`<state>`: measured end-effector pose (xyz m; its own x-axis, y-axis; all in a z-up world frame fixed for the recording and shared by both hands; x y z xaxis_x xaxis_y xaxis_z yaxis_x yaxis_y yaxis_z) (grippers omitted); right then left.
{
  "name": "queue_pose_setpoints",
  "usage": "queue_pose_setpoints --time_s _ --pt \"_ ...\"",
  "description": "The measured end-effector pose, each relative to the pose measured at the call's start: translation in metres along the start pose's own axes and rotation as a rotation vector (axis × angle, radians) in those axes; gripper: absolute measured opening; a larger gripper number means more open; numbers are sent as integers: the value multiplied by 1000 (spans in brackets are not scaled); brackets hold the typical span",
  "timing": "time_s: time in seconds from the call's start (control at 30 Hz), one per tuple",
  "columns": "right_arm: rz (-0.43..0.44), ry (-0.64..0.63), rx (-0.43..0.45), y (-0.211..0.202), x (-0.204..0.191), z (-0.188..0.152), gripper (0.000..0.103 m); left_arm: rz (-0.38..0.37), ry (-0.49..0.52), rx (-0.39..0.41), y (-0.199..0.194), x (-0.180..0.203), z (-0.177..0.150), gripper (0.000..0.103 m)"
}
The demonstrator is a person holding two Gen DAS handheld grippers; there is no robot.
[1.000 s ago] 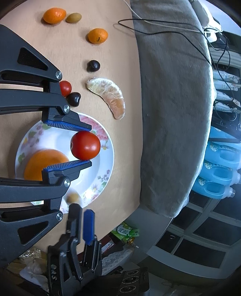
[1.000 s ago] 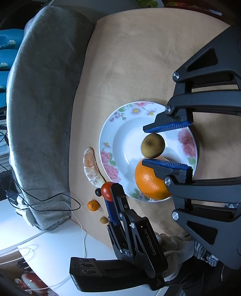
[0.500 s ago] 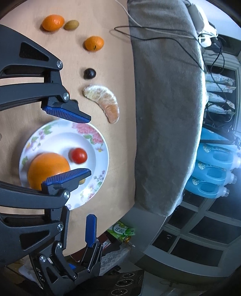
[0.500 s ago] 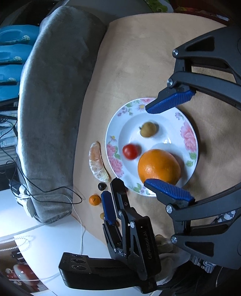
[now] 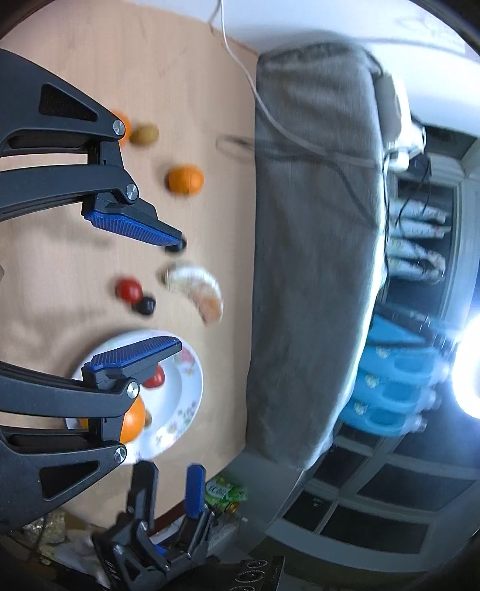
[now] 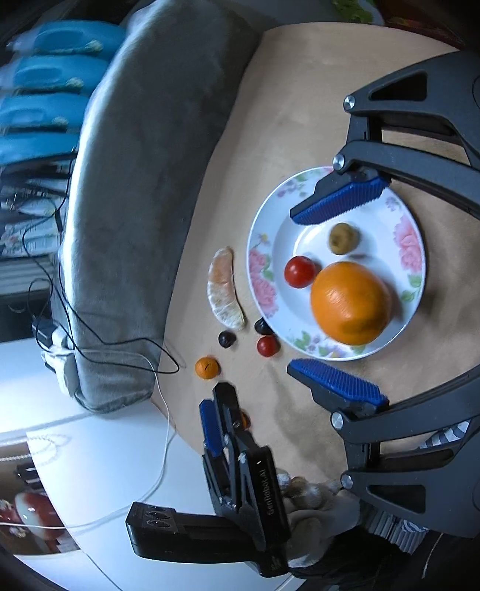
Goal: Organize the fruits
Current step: 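Move the left tool to a tangerine while the right tool approaches a cherry tomato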
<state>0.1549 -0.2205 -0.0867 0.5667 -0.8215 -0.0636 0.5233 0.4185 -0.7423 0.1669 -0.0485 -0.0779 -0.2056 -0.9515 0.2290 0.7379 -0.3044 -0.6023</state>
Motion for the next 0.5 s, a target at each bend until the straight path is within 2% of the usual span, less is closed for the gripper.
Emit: queue_pose_setpoints --time_s 0.4,0.43,0.5 --pt "48 -125 -68 33 -36 31 82 123 -28 20 -29 -70 -12 50" --pt "51 -140 -76 36 -40 32 80 126 -29 18 -29 -73 -13 50" --pt "61 -176 -103 43 -49 33 68 132 -35 16 -30 -81 -16 50"
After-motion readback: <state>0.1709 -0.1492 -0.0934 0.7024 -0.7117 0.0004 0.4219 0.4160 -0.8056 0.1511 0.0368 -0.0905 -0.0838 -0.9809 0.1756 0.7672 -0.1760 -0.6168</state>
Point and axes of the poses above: each gripper's, at about its wrist camera, not at the fingertips, and y roughly the way its jaws point, x to its right, z to its top, the point moved 8 cm from there along y, roughly the way its jaws point, and after that the axes turned 1 degree about -y, right-handed, at the moved point
